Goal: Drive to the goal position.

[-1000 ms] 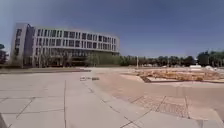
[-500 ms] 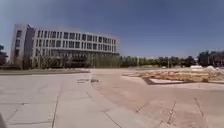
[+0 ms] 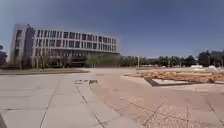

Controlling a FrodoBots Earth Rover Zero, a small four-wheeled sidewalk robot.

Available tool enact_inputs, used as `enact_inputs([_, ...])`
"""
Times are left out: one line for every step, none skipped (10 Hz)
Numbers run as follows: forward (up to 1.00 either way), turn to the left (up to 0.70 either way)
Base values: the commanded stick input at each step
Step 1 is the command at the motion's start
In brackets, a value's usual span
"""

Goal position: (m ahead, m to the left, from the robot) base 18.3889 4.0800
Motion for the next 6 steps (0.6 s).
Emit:
enact_inputs([0.7, 0.0])
enact_inputs([0.7, 0.0])
enact_inputs([0.7, 0.0])
enact_inputs([0.7, 0.0])
enact_inputs([0.7, 0.0])
enact_inputs([0.7, 0.0])
